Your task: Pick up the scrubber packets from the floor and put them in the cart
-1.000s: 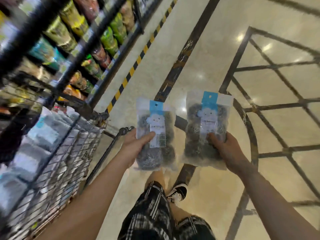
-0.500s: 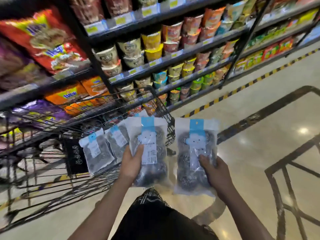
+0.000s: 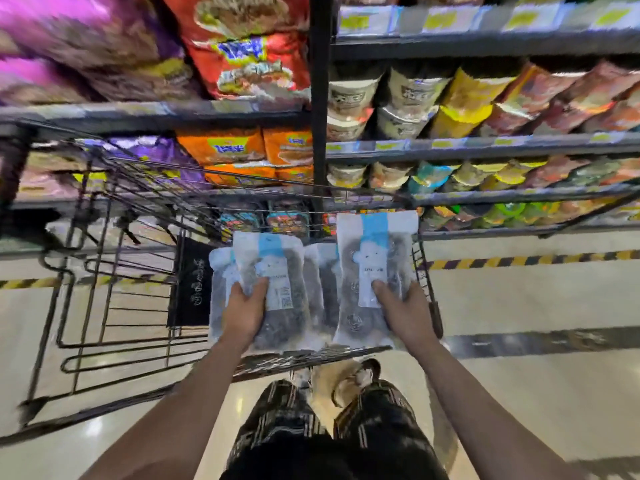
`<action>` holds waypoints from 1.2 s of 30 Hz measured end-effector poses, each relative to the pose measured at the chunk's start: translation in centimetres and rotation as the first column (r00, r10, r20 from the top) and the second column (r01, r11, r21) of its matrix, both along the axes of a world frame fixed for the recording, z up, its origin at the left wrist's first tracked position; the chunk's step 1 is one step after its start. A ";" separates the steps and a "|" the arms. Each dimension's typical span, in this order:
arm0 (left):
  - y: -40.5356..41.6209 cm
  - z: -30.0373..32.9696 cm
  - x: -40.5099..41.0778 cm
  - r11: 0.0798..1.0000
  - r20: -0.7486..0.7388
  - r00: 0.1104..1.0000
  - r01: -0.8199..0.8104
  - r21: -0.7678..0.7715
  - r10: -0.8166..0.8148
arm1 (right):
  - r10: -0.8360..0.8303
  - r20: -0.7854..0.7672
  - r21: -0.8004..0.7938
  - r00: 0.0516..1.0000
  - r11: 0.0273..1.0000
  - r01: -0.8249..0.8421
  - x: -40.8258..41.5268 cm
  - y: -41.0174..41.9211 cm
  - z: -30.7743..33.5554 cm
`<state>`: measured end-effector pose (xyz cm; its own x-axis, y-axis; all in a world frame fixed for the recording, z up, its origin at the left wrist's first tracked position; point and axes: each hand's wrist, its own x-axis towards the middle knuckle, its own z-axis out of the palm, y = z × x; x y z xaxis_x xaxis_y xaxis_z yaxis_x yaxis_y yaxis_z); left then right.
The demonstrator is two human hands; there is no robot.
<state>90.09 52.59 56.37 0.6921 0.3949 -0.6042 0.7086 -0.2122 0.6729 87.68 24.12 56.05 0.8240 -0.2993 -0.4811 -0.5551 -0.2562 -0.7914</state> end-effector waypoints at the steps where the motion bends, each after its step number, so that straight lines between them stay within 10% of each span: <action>1: -0.4 -1.4 0.8 0.999 -0.014 1.000 -0.021 -0.028 0.021 | 0.002 -0.026 0.022 1.000 1.000 -0.002 1.5 0.2 -1.1; 10: -3.1 -9.6 2.6 0.999 -0.106 0.994 0.010 -0.053 -0.015 | 0.168 -0.370 -0.069 0.914 0.976 -0.207 5.9 0.2 -12.0; 14: -2.5 -8.9 2.1 0.982 -0.009 0.993 0.122 0.144 -0.121 | 0.216 -0.265 -0.091 0.940 0.965 -0.247 5.7 0.6 -12.6; 19: -1.4 -9.5 0.5 0.756 -0.219 0.827 0.562 0.334 -0.518 | 0.415 -0.241 -0.246 0.877 0.848 -0.469 4.6 2.5 -12.5; 36: 1.4 -4.6 1.7 0.527 -0.432 0.650 0.760 0.381 -0.625 | 0.439 -0.534 -0.533 0.723 0.489 -0.691 5.5 4.5 -6.3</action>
